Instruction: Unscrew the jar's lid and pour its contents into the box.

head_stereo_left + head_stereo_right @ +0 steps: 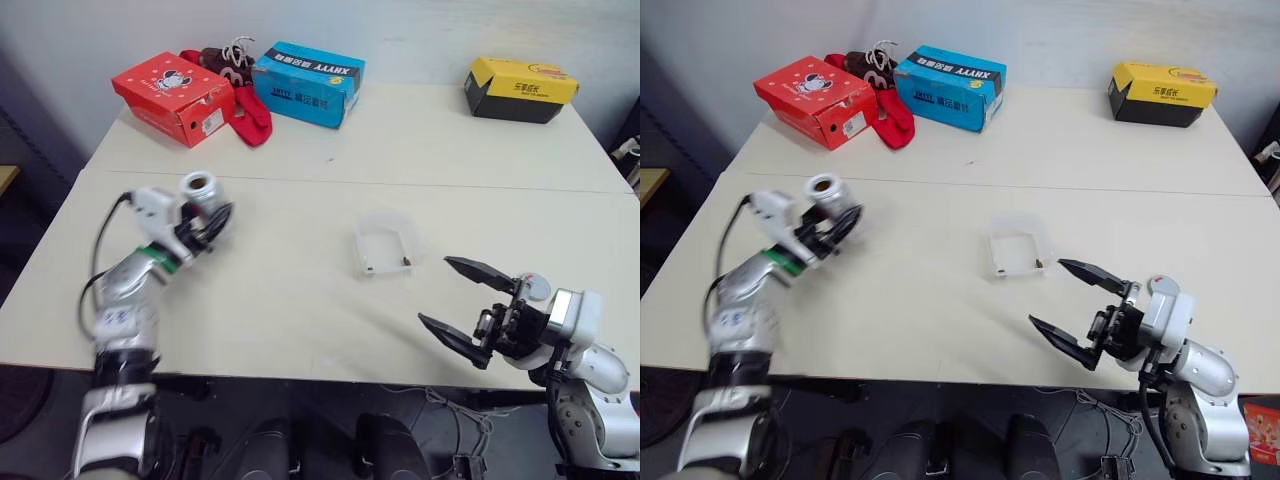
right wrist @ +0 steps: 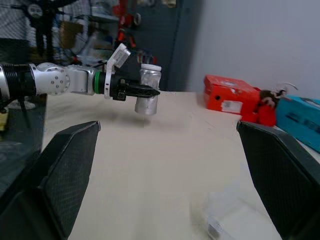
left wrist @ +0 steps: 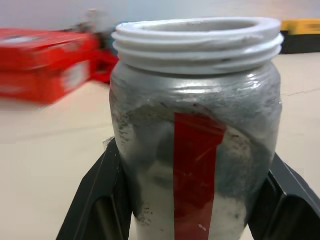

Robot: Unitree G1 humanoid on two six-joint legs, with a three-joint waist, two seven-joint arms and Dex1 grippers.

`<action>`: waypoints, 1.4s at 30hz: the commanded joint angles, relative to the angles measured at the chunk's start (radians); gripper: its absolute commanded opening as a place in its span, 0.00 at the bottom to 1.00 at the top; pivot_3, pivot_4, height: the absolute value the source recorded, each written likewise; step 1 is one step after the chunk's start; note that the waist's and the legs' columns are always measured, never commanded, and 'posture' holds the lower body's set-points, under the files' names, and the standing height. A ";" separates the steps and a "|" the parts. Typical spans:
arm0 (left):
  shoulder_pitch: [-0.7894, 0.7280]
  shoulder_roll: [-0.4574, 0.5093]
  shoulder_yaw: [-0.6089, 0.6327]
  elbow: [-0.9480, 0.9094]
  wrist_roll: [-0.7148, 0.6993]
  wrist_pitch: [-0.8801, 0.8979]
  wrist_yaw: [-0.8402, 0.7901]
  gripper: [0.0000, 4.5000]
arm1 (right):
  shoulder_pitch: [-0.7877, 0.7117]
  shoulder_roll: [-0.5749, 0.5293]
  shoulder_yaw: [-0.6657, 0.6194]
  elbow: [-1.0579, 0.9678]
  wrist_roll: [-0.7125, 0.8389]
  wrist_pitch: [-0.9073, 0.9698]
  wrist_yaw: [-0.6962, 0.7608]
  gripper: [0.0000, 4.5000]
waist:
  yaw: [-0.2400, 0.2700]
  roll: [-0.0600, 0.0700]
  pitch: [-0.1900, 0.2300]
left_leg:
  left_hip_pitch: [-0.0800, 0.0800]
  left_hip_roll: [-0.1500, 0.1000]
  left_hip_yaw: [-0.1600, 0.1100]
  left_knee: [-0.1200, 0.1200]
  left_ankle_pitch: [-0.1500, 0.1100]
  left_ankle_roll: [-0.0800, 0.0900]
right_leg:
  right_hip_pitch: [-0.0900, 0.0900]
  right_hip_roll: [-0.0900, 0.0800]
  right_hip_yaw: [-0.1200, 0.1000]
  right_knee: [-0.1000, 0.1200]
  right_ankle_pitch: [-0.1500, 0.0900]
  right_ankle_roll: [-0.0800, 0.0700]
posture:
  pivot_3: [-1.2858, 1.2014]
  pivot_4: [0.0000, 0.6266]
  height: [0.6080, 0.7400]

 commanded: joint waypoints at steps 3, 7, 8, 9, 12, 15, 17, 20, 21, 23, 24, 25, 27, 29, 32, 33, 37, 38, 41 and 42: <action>0.077 0.002 0.064 -0.019 0.029 -0.169 0.012 0.51 | -0.032 -0.039 0.009 0.030 0.021 0.019 0.034 1.00 | 0.015 0.000 0.000 | 0.000 0.000 0.000 0.000 -0.005 -0.006 | 0.000 -0.001 0.001 -0.002 0.001 -0.001 | 0.52 0.24 1.00; 0.102 -0.031 0.045 0.018 0.071 -0.263 0.038 0.51 | -0.056 -0.049 0.002 0.067 0.012 0.022 0.038 1.00 | 0.018 -0.001 -0.001 | 0.000 0.000 0.000 0.000 -0.006 -0.007 | 0.000 -0.001 0.001 -0.004 0.001 -0.001 | 0.52 0.24 1.00; 0.104 -0.042 0.042 0.029 0.071 -0.266 0.046 0.51 | -0.059 -0.051 -0.001 0.072 0.010 0.025 0.032 1.00 | 0.017 -0.001 -0.001 | 0.000 0.000 0.001 0.000 -0.006 -0.007 | 0.000 -0.001 0.001 -0.004 0.001 -0.001 | 0.52 0.24 1.00; 0.106 -0.052 0.038 0.042 0.071 -0.272 0.049 0.51 | -0.061 -0.054 -0.003 0.075 0.008 0.026 0.030 1.00 | 0.016 -0.001 -0.001 | 0.000 0.000 0.002 -0.001 -0.006 -0.007 | -0.001 -0.001 0.001 -0.003 0.001 -0.001 | 0.52 0.24 1.00; 0.116 -0.075 0.029 0.083 0.069 -0.274 0.054 0.51 | -0.065 -0.059 -0.006 0.085 0.005 0.023 0.030 1.00 | 0.015 -0.001 -0.001 | 0.001 0.001 0.003 -0.002 -0.006 -0.007 | -0.001 0.001 -0.002 -0.003 0.001 -0.001 | 0.52 0.24 1.00; 0.121 -0.090 0.027 0.127 0.073 -0.280 0.070 0.51 | -0.070 -0.066 -0.009 0.097 0.005 0.021 0.030 1.00 | 0.015 -0.001 -0.001 | 0.003 0.002 0.006 -0.002 -0.005 -0.006 | -0.001 0.001 -0.005 -0.003 0.001 -0.001 | 0.52 0.24 1.00; 0.121 -0.088 0.020 0.137 0.079 -0.277 0.073 0.51 | -0.073 -0.071 -0.012 0.105 0.005 0.023 0.026 1.00 | 0.015 -0.001 -0.001 | 0.007 0.002 0.009 -0.004 -0.006 -0.007 | 0.000 0.000 -0.003 -0.003 0.001 -0.001 | 0.52 0.24 1.00; 0.118 -0.090 0.021 0.140 0.062 -0.274 0.063 0.59 | -0.077 -0.077 -0.015 0.109 0.006 0.026 0.021 1.00 | 0.015 -0.001 -0.002 | 0.012 0.002 0.013 -0.008 -0.006 -0.007 | 0.001 -0.001 0.002 -0.005 0.001 -0.001 | 0.52 0.24 1.00; 0.121 -0.091 0.024 0.135 0.055 -0.275 0.060 0.67 | -0.074 -0.079 -0.019 0.108 0.007 0.027 0.017 1.00 | 0.015 -0.001 -0.002 | 0.013 0.002 0.013 -0.009 -0.006 -0.007 | 0.001 -0.001 0.002 -0.005 0.001 -0.001 | 0.52 0.24 1.00; 0.134 -0.086 0.034 0.122 0.045 -0.276 0.056 0.77 | -0.063 -0.086 -0.028 0.102 0.009 0.031 0.010 1.00 | 0.014 -0.001 -0.002 | 0.013 0.003 0.014 -0.010 -0.006 -0.008 | 0.000 -0.001 0.004 -0.005 0.001 -0.001 | 0.52 0.24 1.00; 0.140 -0.084 0.038 0.115 0.044 -0.277 0.057 0.84 | -0.058 -0.089 -0.033 0.098 0.010 0.032 0.006 1.00 | 0.013 -0.002 -0.002 | 0.013 0.003 0.015 -0.010 -0.006 -0.008 | -0.001 -0.001 0.004 -0.005 0.001 -0.001 | 0.52 0.24 1.00; 0.153 -0.079 0.049 0.104 0.033 -0.269 0.053 0.91 | -0.045 -0.093 -0.042 0.090 0.012 0.035 0.002 1.00 | 0.013 -0.002 -0.003 | 0.013 0.003 0.015 -0.011 -0.006 -0.008 | -0.001 -0.001 0.004 -0.005 0.001 -0.001 | 0.52 0.24 1.00; 0.185 -0.062 0.056 0.087 0.036 -0.267 0.044 0.99 | -0.011 -0.100 -0.064 0.075 0.016 0.040 -0.004 1.00 | 0.014 -0.002 -0.003 | 0.012 0.003 0.015 -0.012 -0.007 -0.008 | -0.001 -0.001 0.004 -0.005 0.001 -0.001 | 0.52 0.24 1.00; 0.229 -0.041 0.068 0.066 0.020 -0.253 0.020 0.99 | 0.054 -0.108 -0.104 0.068 0.024 0.034 0.005 1.00 | 0.014 -0.002 -0.003 | 0.012 0.003 0.015 -0.013 -0.007 -0.008 | -0.001 -0.001 0.004 -0.005 0.001 -0.001 | 0.52 0.24 1.00; 0.286 -0.002 0.103 0.055 -0.012 -0.227 -0.011 0.99 | 0.139 -0.111 -0.161 0.083 0.027 0.010 0.028 1.00 | 0.015 -0.002 -0.003 | 0.012 0.003 0.015 -0.014 -0.008 -0.008 | 0.000 -0.001 0.006 -0.009 0.001 -0.002 | 0.52 0.24 1.00; 0.310 0.020 0.110 0.061 -0.012 -0.229 -0.033 0.99 | 0.166 -0.111 -0.182 0.097 0.025 -0.001 0.039 1.00 | 0.015 -0.002 -0.003 | 0.012 0.003 0.015 -0.014 -0.009 -0.008 | -0.001 -0.001 0.006 -0.011 0.001 -0.002 | 0.52 0.24 1.00; 0.392 0.090 0.125 0.067 -0.023 -0.247 -0.142 0.99 | 0.232 -0.120 -0.255 0.172 0.020 -0.047 0.091 1.00 | 0.011 -0.002 -0.003 | 0.013 0.004 0.016 -0.015 -0.009 -0.009 | 0.000 -0.001 0.009 -0.014 0.001 -0.002 | 0.52 0.24 1.00; 0.418 0.116 0.127 0.066 -0.016 -0.258 -0.178 0.99 | 0.249 -0.130 -0.274 0.201 0.016 -0.063 0.119 1.00 | 0.010 -0.002 -0.003 | 0.013 0.004 0.016 -0.015 -0.009 -0.009 | 0.000 -0.001 0.010 -0.014 0.001 -0.002 | 0.52 0.24 1.00; 0.518 0.199 0.117 0.036 0.005 -0.300 -0.313 0.99 | 0.277 -0.165 -0.323 0.275 0.012 -0.111 0.199 1.00 | 0.004 -0.002 -0.004 | 0.013 0.005 0.016 -0.018 -0.010 -0.009 | -0.001 -0.001 0.012 -0.016 0.000 -0.003 | 0.52 0.24 1.00; 0.551 0.220 0.125 0.012 -0.013 -0.305 -0.359 0.99 | 0.282 -0.184 -0.340 0.293 0.018 -0.116 0.226 1.00 | 0.002 -0.002 -0.004 | 0.013 0.005 0.016 -0.019 -0.010 -0.009 | -0.001 -0.002 0.012 -0.017 0.000 -0.003 | 0.52 0.24 1.00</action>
